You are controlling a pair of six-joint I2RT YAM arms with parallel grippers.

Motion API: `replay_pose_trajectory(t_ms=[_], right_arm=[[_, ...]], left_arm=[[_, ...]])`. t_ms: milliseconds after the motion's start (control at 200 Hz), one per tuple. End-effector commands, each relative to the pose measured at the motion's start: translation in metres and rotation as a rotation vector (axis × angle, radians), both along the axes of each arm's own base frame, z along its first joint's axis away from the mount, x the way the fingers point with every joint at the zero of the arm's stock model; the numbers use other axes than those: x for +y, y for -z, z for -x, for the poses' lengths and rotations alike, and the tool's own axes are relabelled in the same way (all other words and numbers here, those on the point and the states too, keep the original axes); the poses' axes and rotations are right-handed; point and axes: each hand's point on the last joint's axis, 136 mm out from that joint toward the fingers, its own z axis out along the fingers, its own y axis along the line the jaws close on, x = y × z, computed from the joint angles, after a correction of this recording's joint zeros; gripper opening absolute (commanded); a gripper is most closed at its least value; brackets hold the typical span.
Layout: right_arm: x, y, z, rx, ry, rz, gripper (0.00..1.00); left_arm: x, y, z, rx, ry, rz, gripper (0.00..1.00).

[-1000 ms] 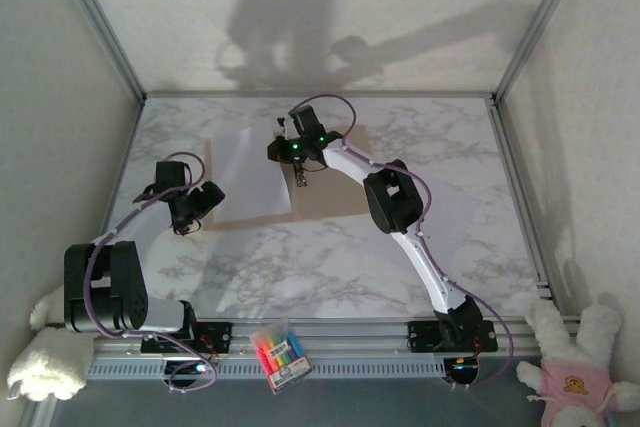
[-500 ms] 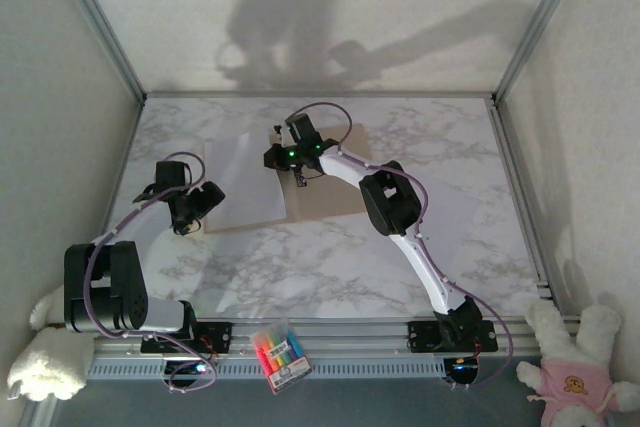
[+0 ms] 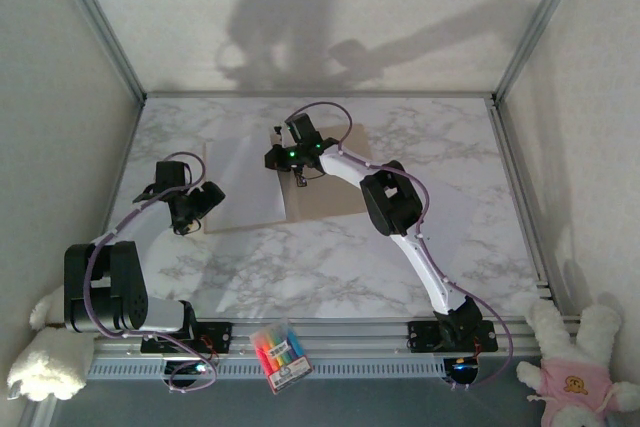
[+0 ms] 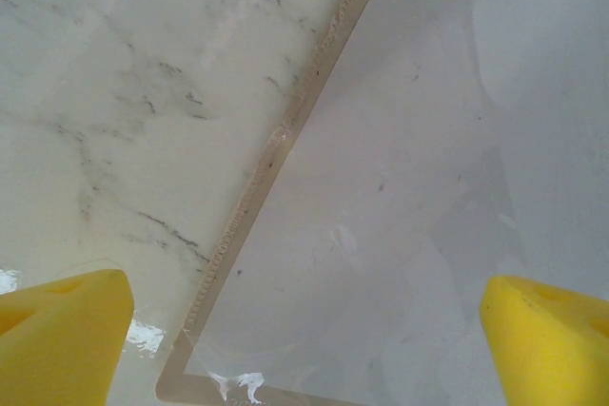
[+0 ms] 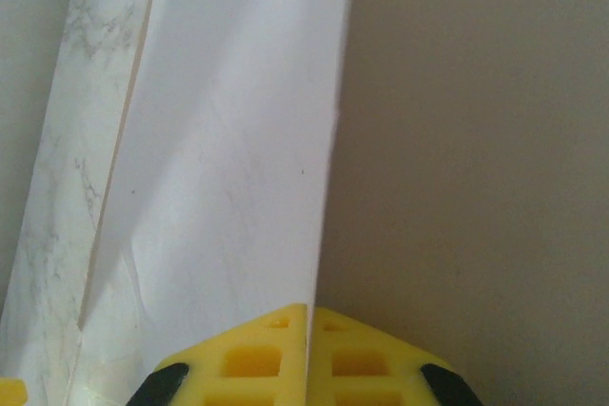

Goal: Put the files into the folder

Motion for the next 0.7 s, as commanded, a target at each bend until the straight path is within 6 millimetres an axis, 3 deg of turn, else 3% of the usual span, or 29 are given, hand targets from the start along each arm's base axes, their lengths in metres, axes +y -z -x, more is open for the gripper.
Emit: replay_pose_trajectory(t_ms=[0, 290, 691], right_arm=[[-0.005, -0.038, -0.009, -0.058, -0.001, -0.004, 0.04], [-0.01, -0.047, -0.021, -0.079, -0.022, -0.029, 0.04], [0.006, -0.051, -0.001, -0.076, -0.141, -0.09, 0.06]], left_arm=[[0.003, -0.005, -0.001, -0.011, -0.004, 0.002, 0.94], [0.003, -0.008, -0.001, -0.014, -0.002, 0.001, 0.94], [0.002, -0.007, 0.0, -0.011, -0.002, 0.004, 0.94]])
